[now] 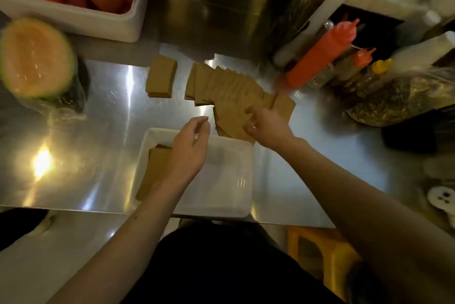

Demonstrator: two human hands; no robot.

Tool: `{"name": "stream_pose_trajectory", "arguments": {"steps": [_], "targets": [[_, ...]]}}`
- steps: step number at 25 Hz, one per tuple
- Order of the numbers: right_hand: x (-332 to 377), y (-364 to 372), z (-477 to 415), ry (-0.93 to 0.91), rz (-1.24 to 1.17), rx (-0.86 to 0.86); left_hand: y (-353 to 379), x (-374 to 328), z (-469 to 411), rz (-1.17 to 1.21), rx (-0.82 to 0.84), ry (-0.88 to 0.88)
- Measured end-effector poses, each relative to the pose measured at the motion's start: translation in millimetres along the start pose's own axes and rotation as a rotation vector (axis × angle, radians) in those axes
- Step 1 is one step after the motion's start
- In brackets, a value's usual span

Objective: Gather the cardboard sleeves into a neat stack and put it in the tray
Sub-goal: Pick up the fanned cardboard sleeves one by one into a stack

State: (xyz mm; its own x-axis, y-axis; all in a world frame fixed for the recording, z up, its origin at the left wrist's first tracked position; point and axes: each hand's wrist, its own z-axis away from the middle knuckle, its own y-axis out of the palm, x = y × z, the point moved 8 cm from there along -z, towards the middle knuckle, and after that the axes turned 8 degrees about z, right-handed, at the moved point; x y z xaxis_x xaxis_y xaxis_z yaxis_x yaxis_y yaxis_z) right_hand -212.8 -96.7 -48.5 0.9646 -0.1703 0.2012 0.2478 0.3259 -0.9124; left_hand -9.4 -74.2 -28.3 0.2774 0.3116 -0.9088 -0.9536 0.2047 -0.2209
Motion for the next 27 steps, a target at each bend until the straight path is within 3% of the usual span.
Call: {"name": "stream_pose_trajectory", "arguments": {"steps": [2,5,10,14,17,21,27], "targets": [[0.6,7.2,-10.4,0.041,0.029,0.052,1.1,4.9,-4.0,0.087,-0.032,-0.051],[13.7,21.0,-28.5,-0.048,0.191,0.153,3.9,10.3,-9.1,0.186,-0.066,-0.1],[22.9,26.0,-45.3,-0.224,0.426,0.166,1.1,8.1,-18.6,0.371,-0.152,-0.18],[22.8,29.8,-51.9,-0.303,0.434,0.126,2.2,1.2,-31.2,0.394,-0.204,-0.188],[13.7,31.4,-55.0,-0.28,0.341,0.138,7.0,-2.0,-41.8,0.394,-0.188,-0.194],[-5.4,23.7,-55.5,-0.221,-0.031,0.237,19.2,-1.4,-53.8,0.436,-0.151,-0.265],[-18.7,-50.5,-47.8,-0.225,-0.362,0.046,43.1,1.6,-66.6,0.473,0.036,-0.387]]}}
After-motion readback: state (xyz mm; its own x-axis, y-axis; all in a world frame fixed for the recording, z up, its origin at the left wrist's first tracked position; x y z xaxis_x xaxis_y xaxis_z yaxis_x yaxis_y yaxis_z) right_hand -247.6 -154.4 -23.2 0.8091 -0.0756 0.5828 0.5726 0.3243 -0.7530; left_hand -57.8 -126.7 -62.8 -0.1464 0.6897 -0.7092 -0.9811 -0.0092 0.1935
